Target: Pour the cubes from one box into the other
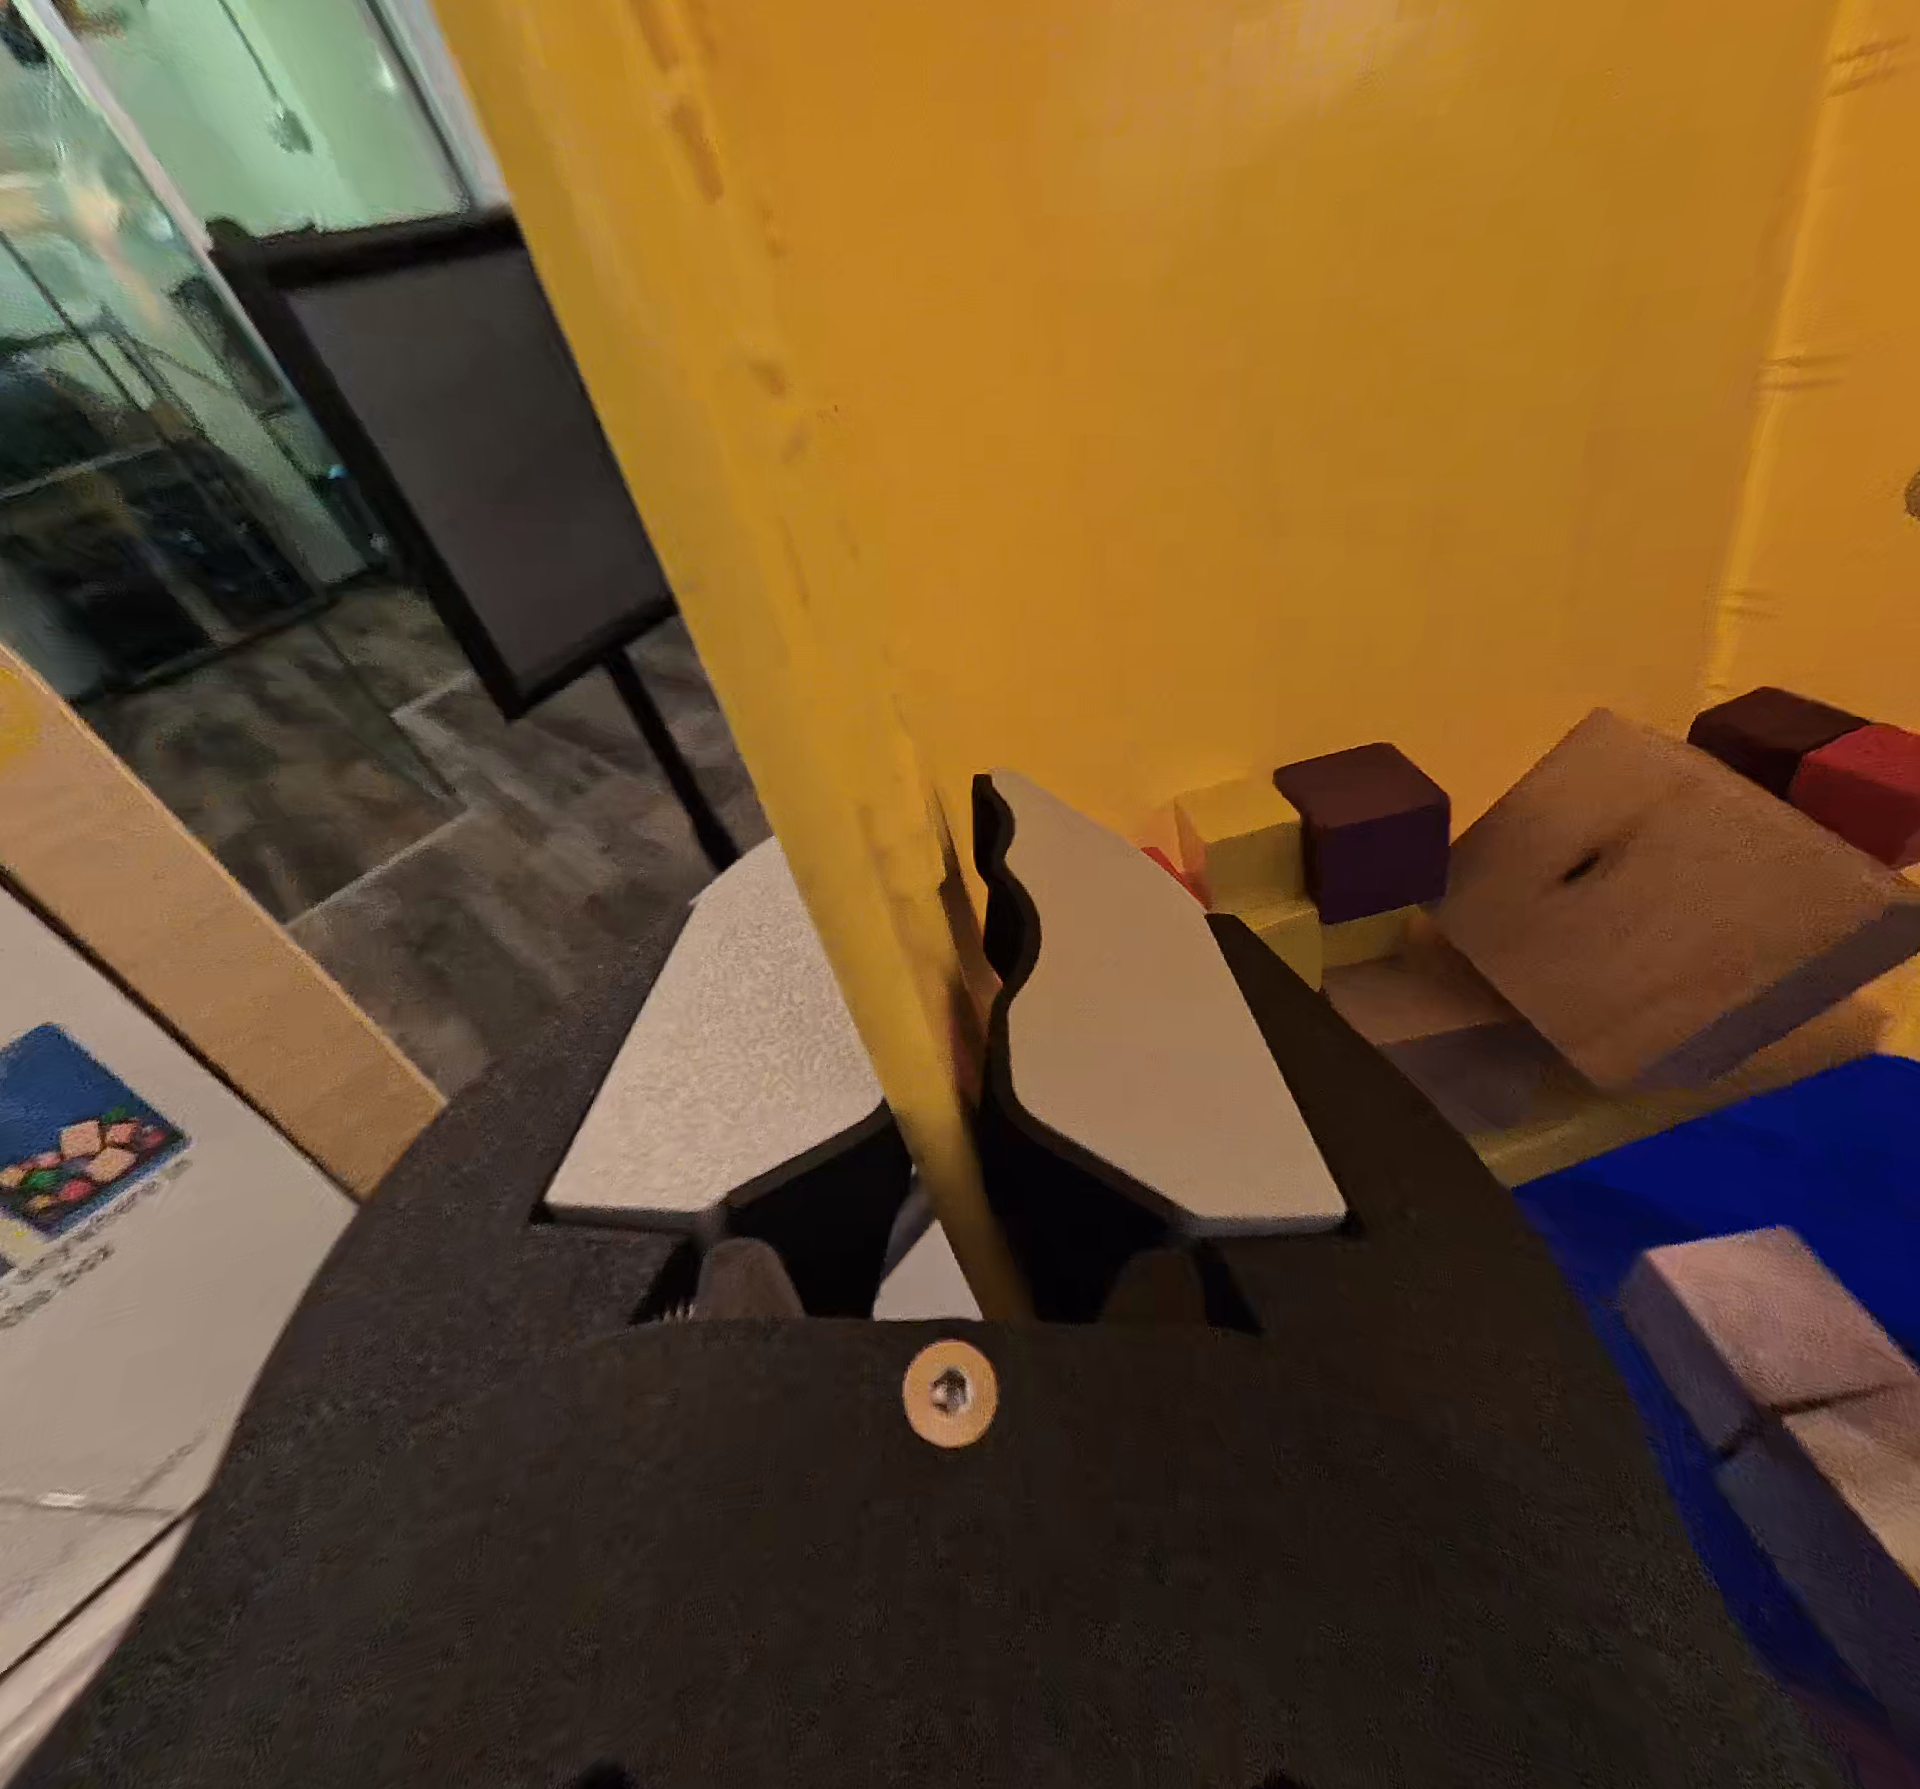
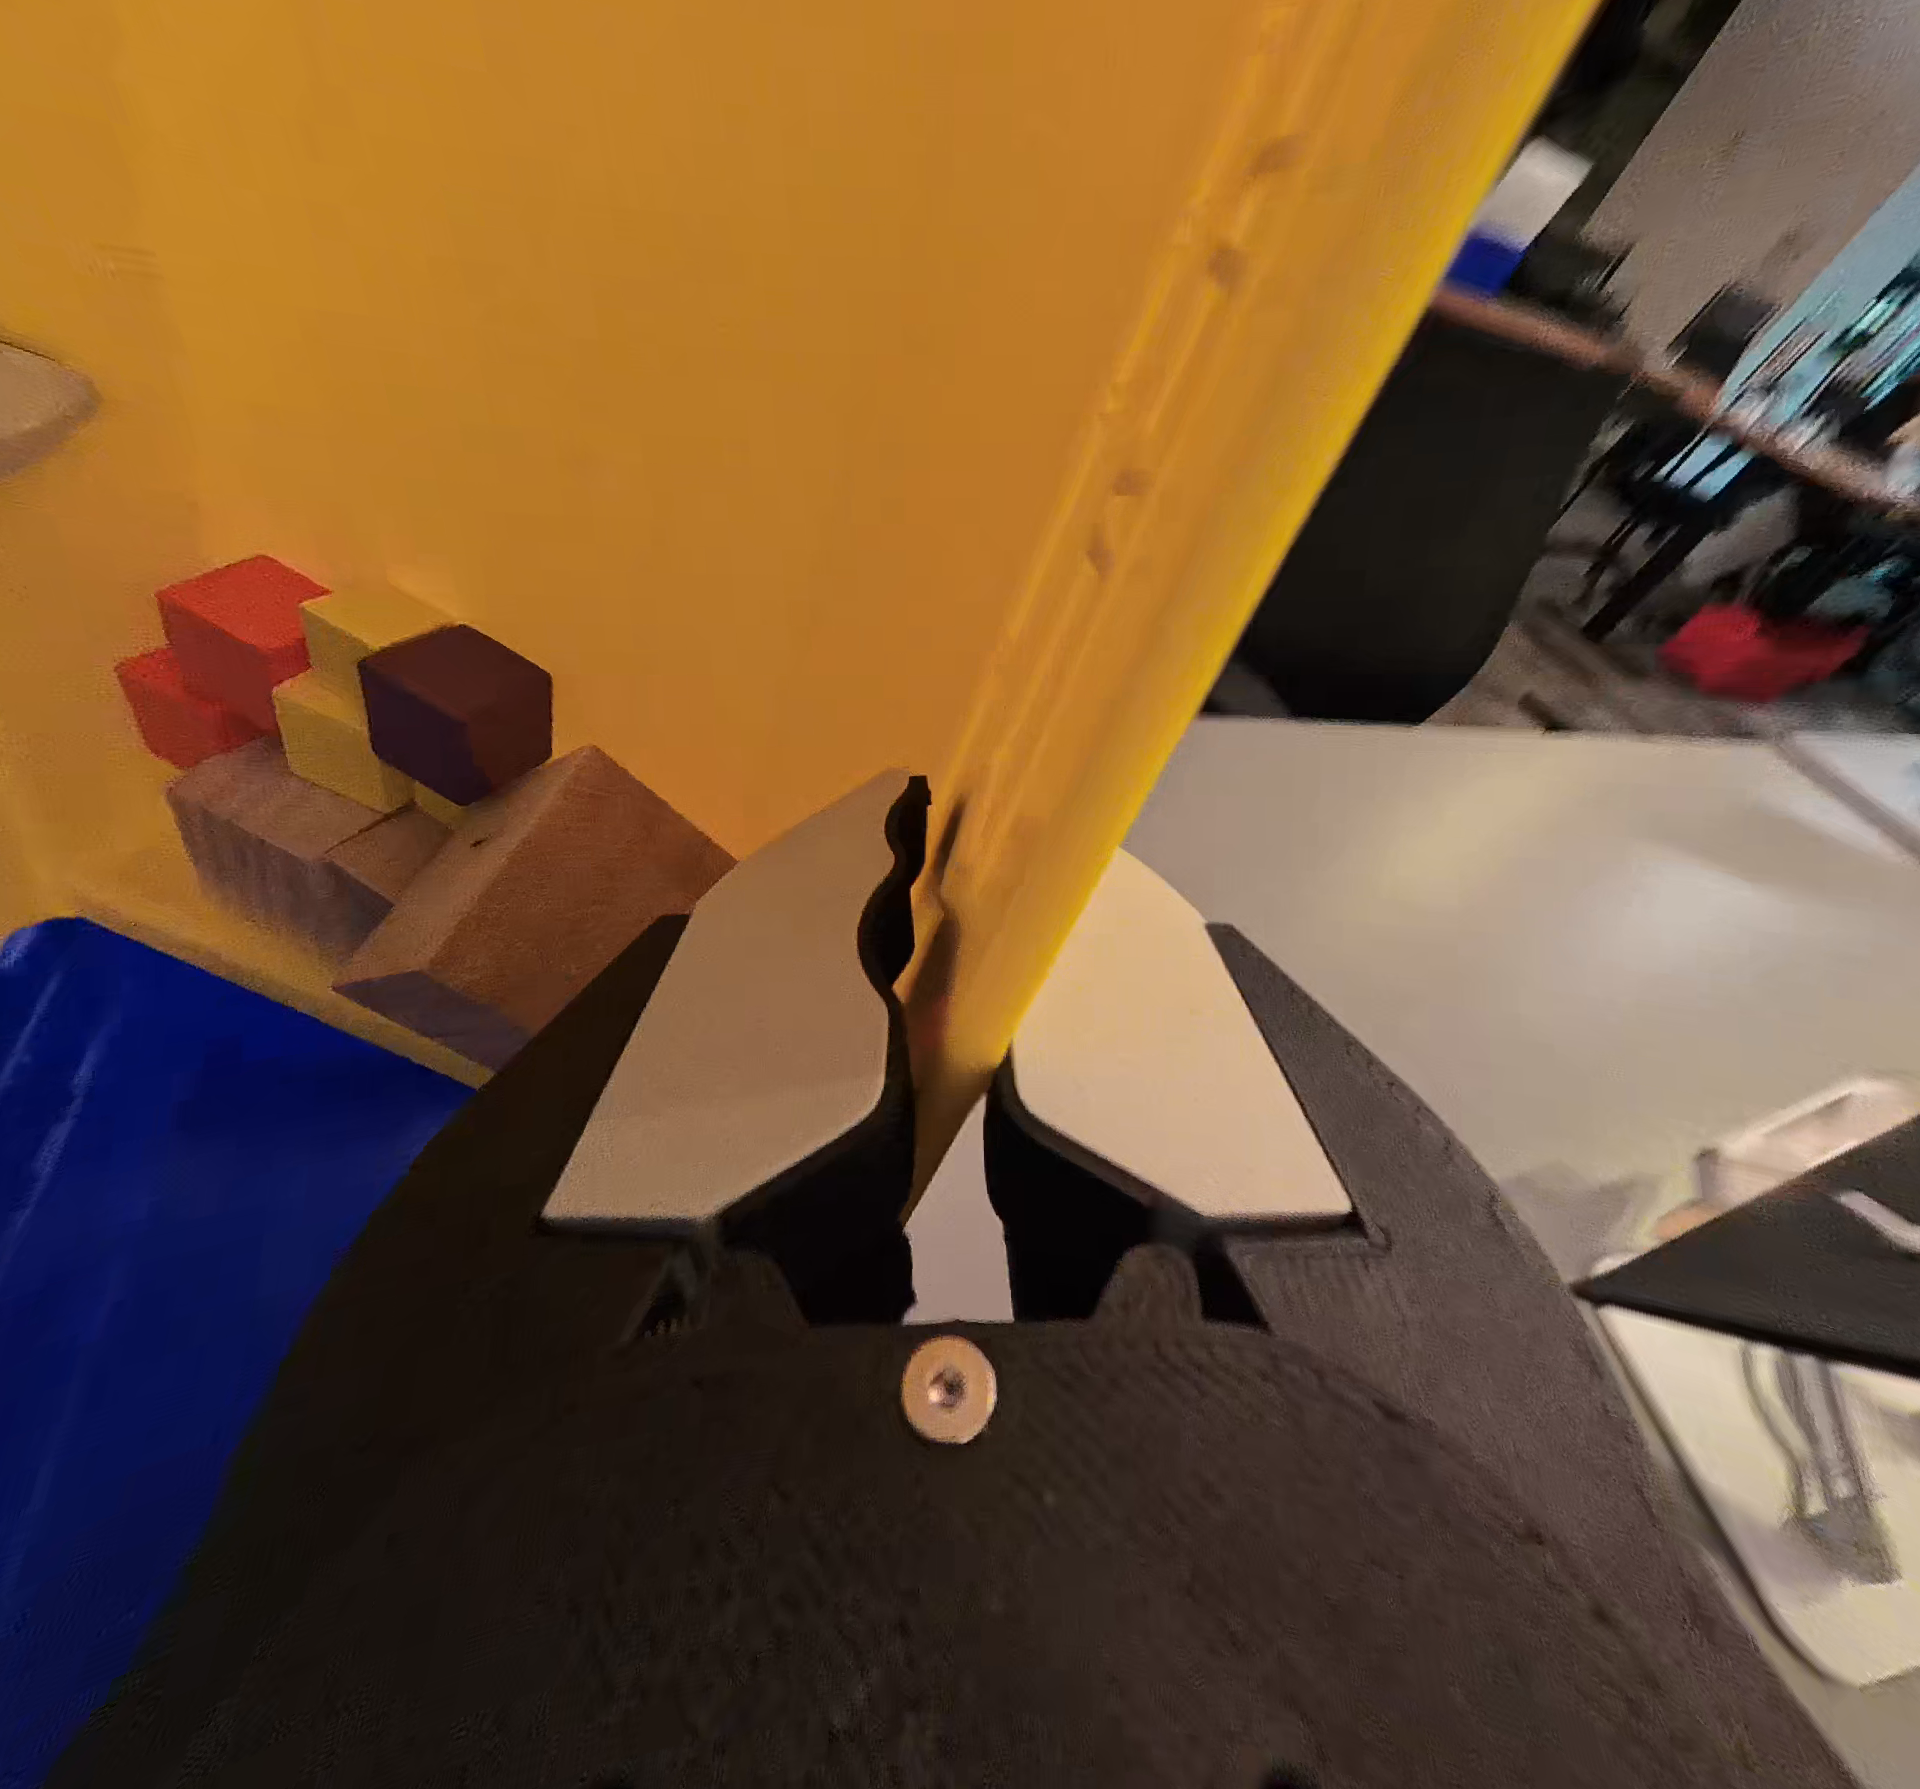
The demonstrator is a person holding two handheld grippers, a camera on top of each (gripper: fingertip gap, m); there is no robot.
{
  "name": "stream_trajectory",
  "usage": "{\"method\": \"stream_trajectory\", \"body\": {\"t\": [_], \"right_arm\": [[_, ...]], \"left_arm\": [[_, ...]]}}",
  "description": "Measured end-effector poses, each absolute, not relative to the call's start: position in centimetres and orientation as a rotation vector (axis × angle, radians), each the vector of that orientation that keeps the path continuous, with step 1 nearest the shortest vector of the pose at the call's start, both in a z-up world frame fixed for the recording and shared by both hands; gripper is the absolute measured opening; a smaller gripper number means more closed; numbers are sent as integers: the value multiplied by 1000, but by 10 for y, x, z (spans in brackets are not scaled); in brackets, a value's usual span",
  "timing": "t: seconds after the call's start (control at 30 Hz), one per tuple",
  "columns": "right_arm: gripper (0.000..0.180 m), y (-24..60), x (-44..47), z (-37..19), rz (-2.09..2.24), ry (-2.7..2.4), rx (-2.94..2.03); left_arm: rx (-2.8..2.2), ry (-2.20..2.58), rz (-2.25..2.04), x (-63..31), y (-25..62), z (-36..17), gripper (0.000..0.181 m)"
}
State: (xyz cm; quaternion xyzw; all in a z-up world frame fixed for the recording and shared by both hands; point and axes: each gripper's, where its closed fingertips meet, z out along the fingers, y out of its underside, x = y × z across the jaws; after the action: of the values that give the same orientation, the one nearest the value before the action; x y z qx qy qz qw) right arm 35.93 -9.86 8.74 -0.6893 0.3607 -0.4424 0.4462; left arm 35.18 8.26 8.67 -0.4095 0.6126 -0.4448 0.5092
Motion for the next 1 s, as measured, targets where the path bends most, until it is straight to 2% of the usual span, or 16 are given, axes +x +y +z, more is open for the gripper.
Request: {"method": "stream_trajectory", "body": {"t": [0.13, 0.27, 0.37, 0.5, 0.63, 0.73, 0.87, 1.0], "right_arm": [[8, -98, 349, 91, -1121, 881, -1715], [7, -98, 363, 74, -1021, 950, -1759], [8, -100, 348, 92, -1135, 873, -1708], [8, -99, 360, 79, -1040, 947, -1760], [8, -100, 346, 102, -1163, 843, -1668], [9, -94, 359, 81, -1056, 933, -1760], [8, -97, 345, 100, -1174, 828, -1656], [9, -96, 358, 76, -1072, 910, -1734]], "left_arm": [[-1036, 1505, -1146, 353, 81, 80, 7], [-1045, 1528, -1024, 355, 82, 74, 8], [-1006, 1479, -1151, 352, 79, 81, 7], [-1040, 1510, -1040, 355, 81, 77, 8], [-973, 1426, -1183, 349, 80, 93, 6], [-1081, 1481, -1082, 355, 86, 79, 7], [-967, 1391, -1177, 344, 83, 92, 7], [-1051, 1472, -1090, 354, 83, 74, 7]]}}
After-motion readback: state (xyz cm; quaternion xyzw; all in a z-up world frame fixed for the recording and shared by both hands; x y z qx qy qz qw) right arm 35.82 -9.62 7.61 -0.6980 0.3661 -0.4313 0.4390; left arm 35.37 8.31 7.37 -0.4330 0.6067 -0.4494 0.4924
